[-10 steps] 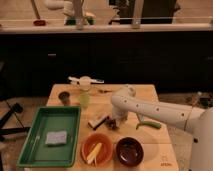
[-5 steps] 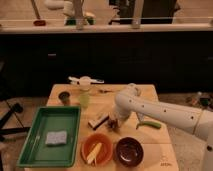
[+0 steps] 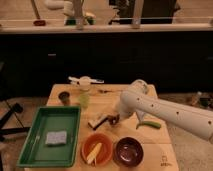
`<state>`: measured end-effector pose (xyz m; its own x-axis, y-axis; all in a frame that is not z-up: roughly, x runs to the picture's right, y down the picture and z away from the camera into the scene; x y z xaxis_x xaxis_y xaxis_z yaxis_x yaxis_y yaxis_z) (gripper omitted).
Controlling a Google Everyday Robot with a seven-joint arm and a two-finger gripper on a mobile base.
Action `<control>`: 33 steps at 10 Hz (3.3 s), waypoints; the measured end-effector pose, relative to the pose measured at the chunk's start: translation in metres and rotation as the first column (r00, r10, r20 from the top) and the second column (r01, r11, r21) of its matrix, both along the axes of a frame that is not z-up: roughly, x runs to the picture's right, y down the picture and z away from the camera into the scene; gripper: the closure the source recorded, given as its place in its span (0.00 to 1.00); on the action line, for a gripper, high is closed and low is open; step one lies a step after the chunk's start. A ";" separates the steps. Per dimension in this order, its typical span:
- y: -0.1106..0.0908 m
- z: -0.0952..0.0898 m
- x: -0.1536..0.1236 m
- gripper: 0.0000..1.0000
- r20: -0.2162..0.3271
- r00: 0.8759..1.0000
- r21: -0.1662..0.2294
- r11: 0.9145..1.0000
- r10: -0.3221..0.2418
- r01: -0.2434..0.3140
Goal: Place grapes in purple bowl
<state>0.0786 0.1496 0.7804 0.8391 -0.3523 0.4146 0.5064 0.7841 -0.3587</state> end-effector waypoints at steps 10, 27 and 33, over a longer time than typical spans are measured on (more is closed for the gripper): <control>0.030 -0.083 0.041 1.00 0.133 0.977 0.065 0.986 -0.164 0.156; 0.110 -0.119 0.052 0.96 0.235 0.945 0.051 0.974 -0.228 0.222; 0.110 -0.119 0.052 0.96 0.235 0.945 0.051 0.974 -0.228 0.222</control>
<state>0.1307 0.2596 0.6618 0.6149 -0.5326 0.5816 0.7388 0.6469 -0.1887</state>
